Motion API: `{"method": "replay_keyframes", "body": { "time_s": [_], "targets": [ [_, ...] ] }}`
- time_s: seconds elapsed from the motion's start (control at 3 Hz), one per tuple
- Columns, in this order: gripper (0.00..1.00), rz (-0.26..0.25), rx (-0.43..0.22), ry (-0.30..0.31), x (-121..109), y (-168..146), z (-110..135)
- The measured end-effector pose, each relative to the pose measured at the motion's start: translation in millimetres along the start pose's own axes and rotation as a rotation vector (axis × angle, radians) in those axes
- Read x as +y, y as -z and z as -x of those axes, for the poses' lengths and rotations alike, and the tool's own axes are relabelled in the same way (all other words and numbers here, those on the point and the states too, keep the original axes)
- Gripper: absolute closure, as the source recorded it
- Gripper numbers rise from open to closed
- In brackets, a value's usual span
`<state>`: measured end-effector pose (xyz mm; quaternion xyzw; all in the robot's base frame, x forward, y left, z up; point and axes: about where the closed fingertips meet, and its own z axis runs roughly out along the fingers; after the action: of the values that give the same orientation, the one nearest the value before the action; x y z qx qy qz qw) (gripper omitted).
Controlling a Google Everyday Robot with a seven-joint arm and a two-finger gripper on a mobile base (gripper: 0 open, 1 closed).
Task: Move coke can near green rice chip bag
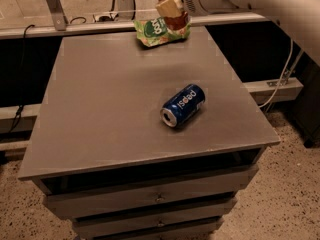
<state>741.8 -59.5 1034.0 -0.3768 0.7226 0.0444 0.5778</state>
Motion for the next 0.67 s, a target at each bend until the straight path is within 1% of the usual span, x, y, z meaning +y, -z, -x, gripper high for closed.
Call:
{"method": "replay_keyframes", "body": {
  "time_s": [0.33, 0.67],
  "targets": [
    [1.00, -0.098, -0.006, -0.081, -48.8, -12.9, -40.7],
    [1.00, -0.139, 0.002, -0.127, -70.9, -27.0, -64.8]
  ]
}}
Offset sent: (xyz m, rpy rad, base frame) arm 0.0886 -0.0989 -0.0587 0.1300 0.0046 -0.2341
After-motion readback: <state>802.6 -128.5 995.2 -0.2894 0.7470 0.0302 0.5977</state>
